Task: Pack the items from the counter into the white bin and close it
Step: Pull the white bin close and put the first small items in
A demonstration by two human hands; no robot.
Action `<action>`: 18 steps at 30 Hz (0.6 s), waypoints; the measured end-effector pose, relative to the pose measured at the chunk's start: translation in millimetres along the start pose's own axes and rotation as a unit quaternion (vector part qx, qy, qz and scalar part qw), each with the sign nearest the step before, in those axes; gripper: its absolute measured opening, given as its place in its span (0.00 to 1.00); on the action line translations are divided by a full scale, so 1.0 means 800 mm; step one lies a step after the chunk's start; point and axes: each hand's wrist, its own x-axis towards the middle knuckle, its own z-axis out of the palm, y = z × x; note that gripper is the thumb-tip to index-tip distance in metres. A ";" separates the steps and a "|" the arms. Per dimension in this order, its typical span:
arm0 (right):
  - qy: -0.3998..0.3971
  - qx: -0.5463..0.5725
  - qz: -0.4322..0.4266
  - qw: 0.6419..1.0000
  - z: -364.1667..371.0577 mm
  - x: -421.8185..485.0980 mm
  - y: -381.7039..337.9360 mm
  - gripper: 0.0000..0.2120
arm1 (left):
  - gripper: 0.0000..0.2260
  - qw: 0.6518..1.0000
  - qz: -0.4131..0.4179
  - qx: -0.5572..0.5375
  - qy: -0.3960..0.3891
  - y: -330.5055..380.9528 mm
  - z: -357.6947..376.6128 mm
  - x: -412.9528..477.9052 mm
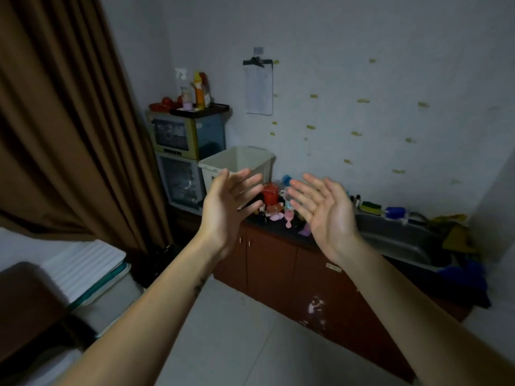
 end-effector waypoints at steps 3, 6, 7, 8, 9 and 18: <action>0.004 0.004 -0.002 1.000 -0.006 0.064 0.014 0.21 | 0.22 1.000 -0.002 0.008 0.000 -0.013 -0.020 0.061; 0.004 0.000 0.004 1.000 -0.026 0.134 0.044 0.22 | 0.22 1.000 -0.005 0.018 0.004 -0.041 -0.041 0.131; 0.006 0.001 0.008 1.000 -0.032 0.155 0.054 0.22 | 0.22 1.000 -0.008 0.022 0.008 -0.051 -0.047 0.152; 0.011 0.002 0.011 1.000 -0.043 0.182 0.065 0.22 | 0.22 1.000 -0.011 0.025 0.009 -0.065 -0.053 0.179; 0.015 0.006 0.013 1.000 -0.052 0.204 0.074 0.22 | 0.22 0.999 -0.015 0.029 0.012 -0.076 -0.056 0.202; 0.024 0.013 0.050 0.998 -0.118 0.435 0.145 0.21 | 0.24 0.997 -0.050 0.044 0.024 -0.151 -0.075 0.424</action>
